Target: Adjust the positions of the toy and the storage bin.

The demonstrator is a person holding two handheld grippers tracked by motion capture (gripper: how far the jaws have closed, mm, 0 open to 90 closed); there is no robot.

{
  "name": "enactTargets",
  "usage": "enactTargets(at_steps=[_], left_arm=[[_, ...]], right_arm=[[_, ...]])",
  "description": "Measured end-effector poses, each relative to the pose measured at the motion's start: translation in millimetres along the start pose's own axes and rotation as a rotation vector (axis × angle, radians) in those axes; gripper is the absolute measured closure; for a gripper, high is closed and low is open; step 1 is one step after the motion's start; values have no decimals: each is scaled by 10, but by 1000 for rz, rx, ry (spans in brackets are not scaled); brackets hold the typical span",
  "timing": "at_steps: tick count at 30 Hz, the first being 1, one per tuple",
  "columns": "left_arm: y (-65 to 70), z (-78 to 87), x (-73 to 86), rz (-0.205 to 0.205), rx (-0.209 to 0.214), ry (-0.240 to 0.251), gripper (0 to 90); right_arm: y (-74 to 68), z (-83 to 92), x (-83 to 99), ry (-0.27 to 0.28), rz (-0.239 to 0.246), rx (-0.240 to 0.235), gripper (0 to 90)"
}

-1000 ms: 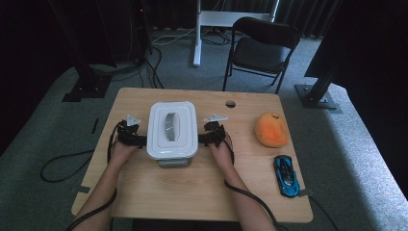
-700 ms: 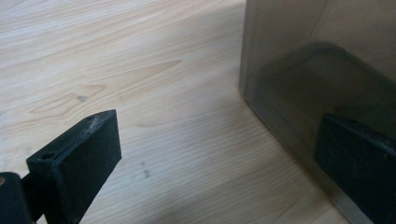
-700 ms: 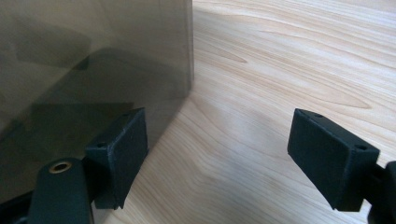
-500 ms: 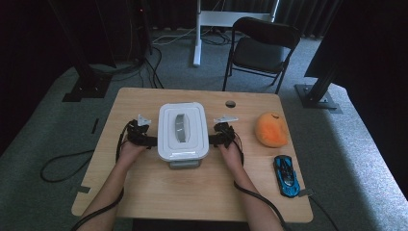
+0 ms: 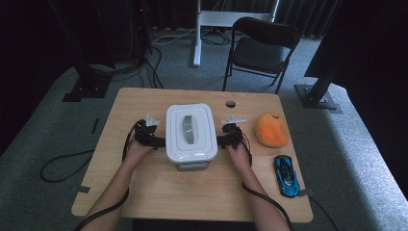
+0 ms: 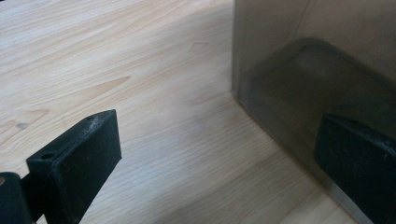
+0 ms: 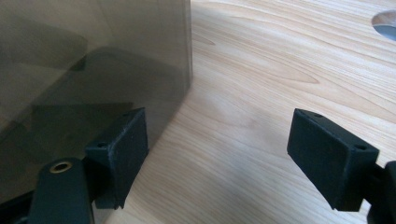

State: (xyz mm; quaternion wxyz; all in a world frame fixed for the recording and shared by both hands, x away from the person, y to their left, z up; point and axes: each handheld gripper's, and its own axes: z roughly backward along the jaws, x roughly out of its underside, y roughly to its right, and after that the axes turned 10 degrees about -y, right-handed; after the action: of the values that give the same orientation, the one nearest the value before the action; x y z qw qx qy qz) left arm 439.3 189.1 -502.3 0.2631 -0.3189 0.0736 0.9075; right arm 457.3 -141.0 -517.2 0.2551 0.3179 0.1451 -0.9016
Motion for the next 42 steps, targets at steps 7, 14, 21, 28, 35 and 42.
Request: enactTargets(at_steps=[7,14,21,28,35,42], left_arm=[[121,-28,-48,-18,24,5,14],[196,-14,-77,-37,33,8,13],[196,-26,-47,-32,33,2,13],[145,-47,-22,-13,64,1,12],[101,-111,24,3,65,-20,12],[-73,-153,8,46,31,-14,12]], right_arm=[[117,77,89,-1,-18,-6,196],[173,118,131,-4,-10,-2,206],[172,131,133,-4,-14,-7,206],[183,130,142,0,-23,-2,177],[236,21,207,-35,-41,34,156],[355,19,109,-35,-86,33,145]])
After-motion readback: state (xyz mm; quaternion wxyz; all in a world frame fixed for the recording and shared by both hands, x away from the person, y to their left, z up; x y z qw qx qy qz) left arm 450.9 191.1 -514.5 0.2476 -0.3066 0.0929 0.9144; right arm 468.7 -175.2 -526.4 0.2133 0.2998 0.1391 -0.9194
